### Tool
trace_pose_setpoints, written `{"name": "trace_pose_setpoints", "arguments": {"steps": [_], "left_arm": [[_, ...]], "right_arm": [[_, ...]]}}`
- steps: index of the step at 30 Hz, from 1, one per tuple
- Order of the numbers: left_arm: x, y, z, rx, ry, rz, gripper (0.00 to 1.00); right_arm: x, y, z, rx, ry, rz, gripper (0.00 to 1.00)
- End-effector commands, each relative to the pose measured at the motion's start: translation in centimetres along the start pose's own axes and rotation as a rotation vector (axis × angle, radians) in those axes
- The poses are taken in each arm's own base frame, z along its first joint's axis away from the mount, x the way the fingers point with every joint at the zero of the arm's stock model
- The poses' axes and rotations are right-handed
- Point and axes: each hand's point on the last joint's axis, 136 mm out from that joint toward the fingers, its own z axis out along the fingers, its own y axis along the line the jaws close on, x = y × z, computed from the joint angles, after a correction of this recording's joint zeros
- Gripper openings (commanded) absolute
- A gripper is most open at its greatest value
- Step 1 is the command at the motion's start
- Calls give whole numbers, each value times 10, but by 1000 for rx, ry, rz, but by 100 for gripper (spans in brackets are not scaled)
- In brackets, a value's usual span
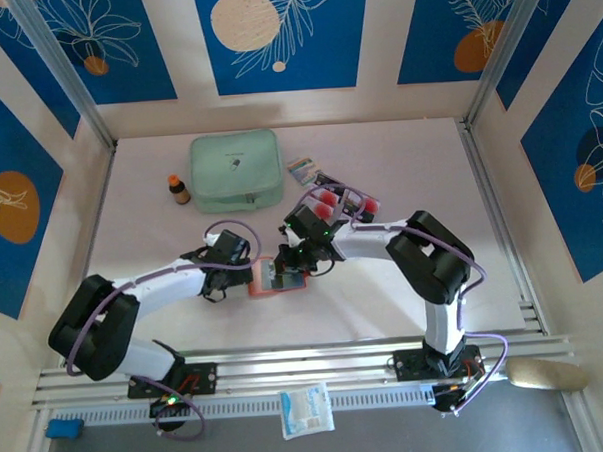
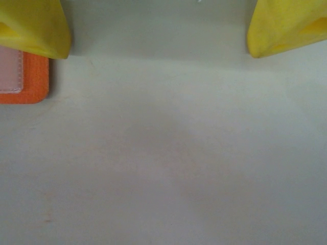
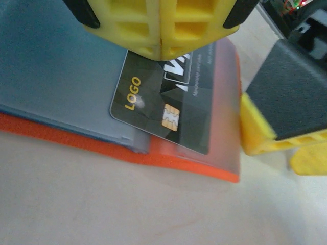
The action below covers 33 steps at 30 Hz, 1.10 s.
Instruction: Put the credit cards into the card holder
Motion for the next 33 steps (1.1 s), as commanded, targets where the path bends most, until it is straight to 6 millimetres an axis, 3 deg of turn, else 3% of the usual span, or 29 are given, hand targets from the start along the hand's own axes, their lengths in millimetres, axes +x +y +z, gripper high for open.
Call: {"name": "trace_pose_setpoints", "arguments": {"steps": [1,10,16,22,33], "left_arm": [[4,1,5,0,15,-6,89],[5,1,6,3,14,-5,89],[0,-1,-3,20,-3,-16,89],[-1,8,-15,9,-26,-47,89],[12,12,-2,-13,14,-45,89]], "right_arm": [[3,3,8,17,35,-10,0],[1,19,19,-20,60,-14,0],[-4,29,-2,-50,26,-26,0],[-7,25,-17,-19,-8,-43,0],[-8,12,-6,15,6,-35,0]]}}
